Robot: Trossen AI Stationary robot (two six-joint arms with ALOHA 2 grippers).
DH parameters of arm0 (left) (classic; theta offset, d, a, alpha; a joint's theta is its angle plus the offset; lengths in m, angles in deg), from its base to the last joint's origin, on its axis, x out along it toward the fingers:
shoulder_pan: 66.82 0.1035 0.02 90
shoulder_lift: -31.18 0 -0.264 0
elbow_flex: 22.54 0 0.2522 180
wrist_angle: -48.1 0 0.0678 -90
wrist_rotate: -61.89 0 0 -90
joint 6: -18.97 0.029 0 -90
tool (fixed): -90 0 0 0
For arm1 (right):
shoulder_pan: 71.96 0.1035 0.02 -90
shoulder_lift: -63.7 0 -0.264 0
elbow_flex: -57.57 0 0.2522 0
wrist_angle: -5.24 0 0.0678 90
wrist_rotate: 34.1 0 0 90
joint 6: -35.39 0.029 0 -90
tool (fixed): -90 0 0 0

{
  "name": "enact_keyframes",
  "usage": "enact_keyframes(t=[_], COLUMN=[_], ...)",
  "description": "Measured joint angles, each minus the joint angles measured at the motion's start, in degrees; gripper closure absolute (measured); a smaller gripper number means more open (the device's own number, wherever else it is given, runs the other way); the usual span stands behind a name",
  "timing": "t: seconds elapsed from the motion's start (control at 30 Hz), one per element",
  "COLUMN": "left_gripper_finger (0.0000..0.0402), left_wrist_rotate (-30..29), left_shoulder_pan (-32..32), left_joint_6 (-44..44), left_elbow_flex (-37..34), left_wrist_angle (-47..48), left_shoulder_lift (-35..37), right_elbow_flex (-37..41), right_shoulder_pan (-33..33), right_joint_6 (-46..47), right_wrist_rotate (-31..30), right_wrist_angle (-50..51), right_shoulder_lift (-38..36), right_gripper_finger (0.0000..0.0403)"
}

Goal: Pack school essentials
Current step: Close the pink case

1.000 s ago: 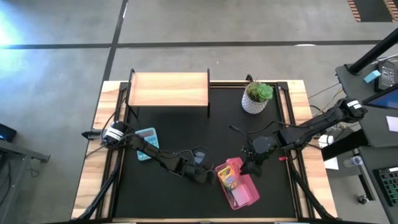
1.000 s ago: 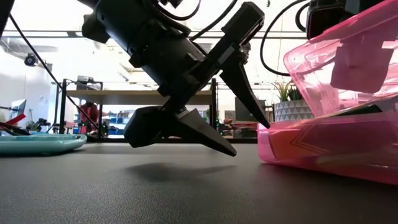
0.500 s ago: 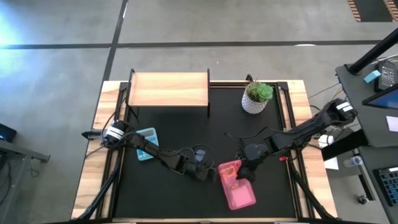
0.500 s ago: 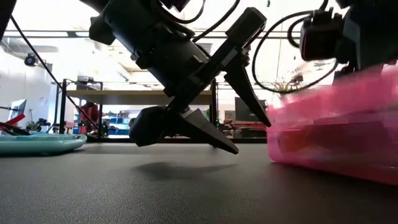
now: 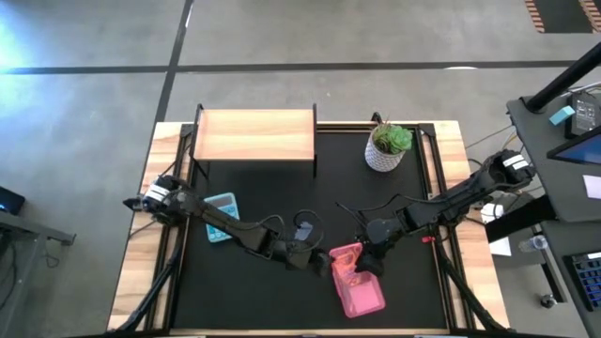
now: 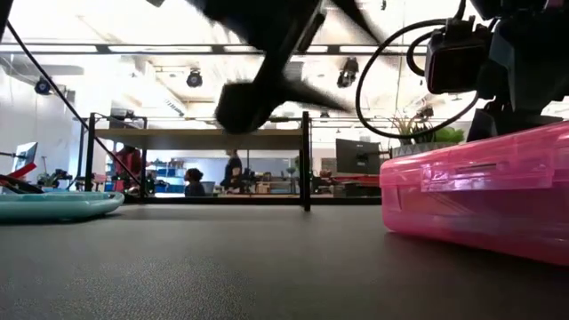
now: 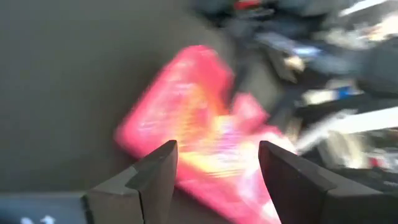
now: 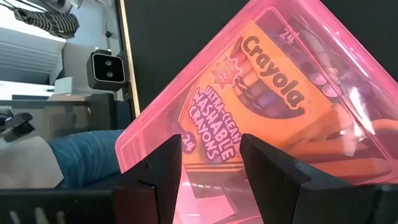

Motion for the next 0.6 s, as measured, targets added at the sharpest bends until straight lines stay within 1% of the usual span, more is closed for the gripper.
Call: enact_keyframes(t=[0.1,0.17,0.27,0.37,0.6], left_gripper_finger=[0.0191,0.0191,0.0191,0.0191,0.0191], left_wrist_rotate=[-0.2,-0.4,-0.9,-0.9,-0.6], left_shoulder_pan=[-1.0,-1.1,-0.9,-0.9,-1.3], left_joint_6=[1.4,1.6,1.2,-1.3,-1.5], left_elbow_flex=[0.5,0.6,0.5,0.8,1.1], left_wrist_angle=[-4.5,-7.8,-10.1,-10.4,-12.0], left_shoulder_lift=[-0.1,-1.5,-3.5,-4.8,-5.6], right_elbow_flex=[0.0,0.1,0.2,0.2,0.2], right_shoulder_pan=[0.0,0.0,0.0,0.0,-0.6], right_joint_6=[-0.8,-1.0,-1.4,-1.6,-3.4], right_wrist_rotate=[-0.6,-1.4,-2.1,-3.3,-7.3], right_wrist_angle=[0.0,0.0,-0.2,-0.3,-0.9], right_shoulder_lift=[-0.6,-1.1,-1.4,-1.6,-0.6], right_gripper_finger=[0.0241,0.0241,0.0241,0.0241,0.0241])
